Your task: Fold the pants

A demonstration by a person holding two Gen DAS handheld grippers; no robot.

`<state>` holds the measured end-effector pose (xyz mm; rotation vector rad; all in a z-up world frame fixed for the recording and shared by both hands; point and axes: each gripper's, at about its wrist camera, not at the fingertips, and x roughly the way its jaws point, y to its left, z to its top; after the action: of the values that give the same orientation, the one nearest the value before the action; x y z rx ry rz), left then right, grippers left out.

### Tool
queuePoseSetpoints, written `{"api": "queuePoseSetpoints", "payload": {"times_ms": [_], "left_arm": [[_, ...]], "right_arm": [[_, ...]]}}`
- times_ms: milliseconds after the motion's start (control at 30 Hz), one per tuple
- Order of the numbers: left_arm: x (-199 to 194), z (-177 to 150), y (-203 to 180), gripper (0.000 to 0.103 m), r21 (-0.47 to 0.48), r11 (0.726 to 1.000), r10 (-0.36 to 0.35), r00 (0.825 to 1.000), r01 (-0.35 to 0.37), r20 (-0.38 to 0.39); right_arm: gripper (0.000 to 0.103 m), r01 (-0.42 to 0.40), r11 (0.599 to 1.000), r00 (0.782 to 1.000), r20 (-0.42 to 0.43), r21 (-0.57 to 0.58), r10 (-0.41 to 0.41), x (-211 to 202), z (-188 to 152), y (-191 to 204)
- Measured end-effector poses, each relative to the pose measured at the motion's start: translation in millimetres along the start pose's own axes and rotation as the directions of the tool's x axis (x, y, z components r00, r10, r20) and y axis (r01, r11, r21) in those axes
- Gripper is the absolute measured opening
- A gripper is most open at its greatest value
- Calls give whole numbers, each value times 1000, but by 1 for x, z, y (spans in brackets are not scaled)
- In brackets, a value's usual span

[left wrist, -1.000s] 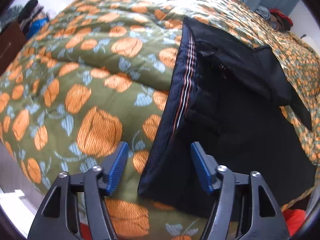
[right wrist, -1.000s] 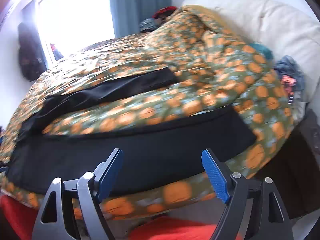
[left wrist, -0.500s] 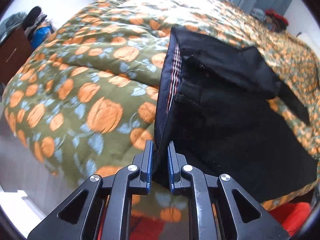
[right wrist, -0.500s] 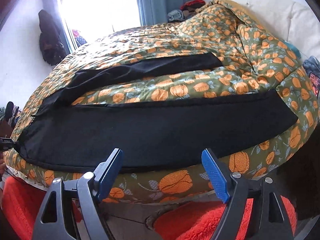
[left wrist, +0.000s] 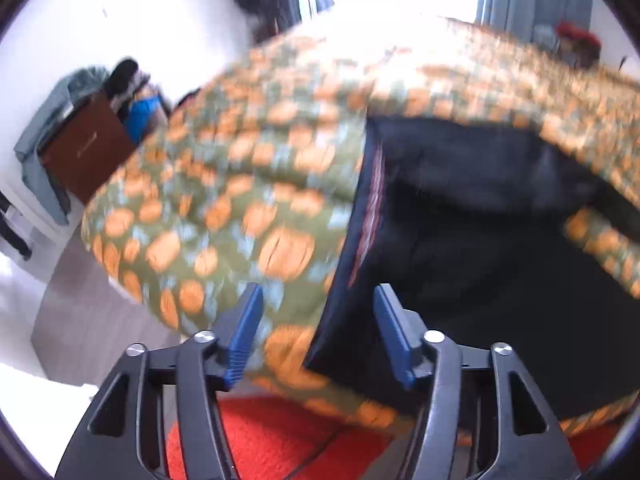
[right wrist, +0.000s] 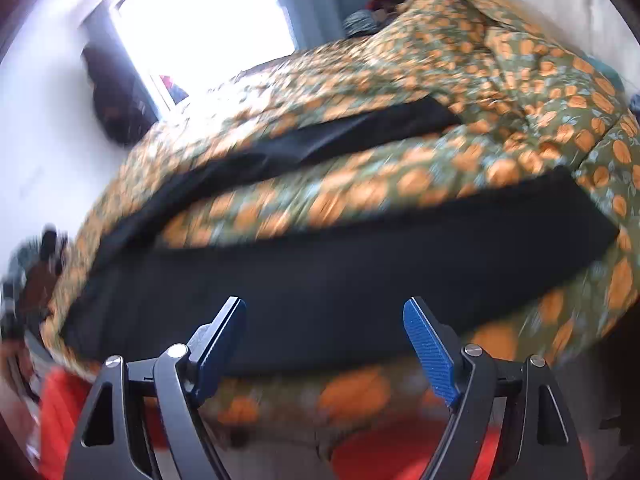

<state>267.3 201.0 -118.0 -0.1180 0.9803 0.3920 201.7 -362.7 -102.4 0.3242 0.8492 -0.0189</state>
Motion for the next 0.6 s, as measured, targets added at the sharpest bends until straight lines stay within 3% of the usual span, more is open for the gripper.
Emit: {"api": "queuePoseSetpoints", "payload": {"times_ms": [100, 233, 267, 367, 500, 600], "left_arm": [[-2, 29, -32, 62, 2, 992, -126, 992, 126, 18], [24, 62, -95, 62, 54, 980, -194, 980, 192, 34], [34, 70, -108, 62, 66, 979, -196, 980, 193, 36], [76, 90, -142, 62, 26, 984, -175, 985, 174, 14], [129, 99, -146, 62, -69, 988, -145, 987, 141, -67], [158, 91, -146, 62, -40, 996, -84, 989, 80, -124]], "right_arm": [[81, -65, 978, 997, 53, 198, 56, 16, 66, -61], [81, -142, 908, 990, 78, 394, 121, 74, 135, -129], [80, -181, 870, 983, 72, 458, 167, 102, 151, -147], [65, -223, 783, 970, 51, 581, 239, 164, 176, -174], [59, -153, 792, 986, 39, 591, 162, 215, 200, -187], [59, -95, 779, 992, -5, 620, 124, 256, 211, -198]]}}
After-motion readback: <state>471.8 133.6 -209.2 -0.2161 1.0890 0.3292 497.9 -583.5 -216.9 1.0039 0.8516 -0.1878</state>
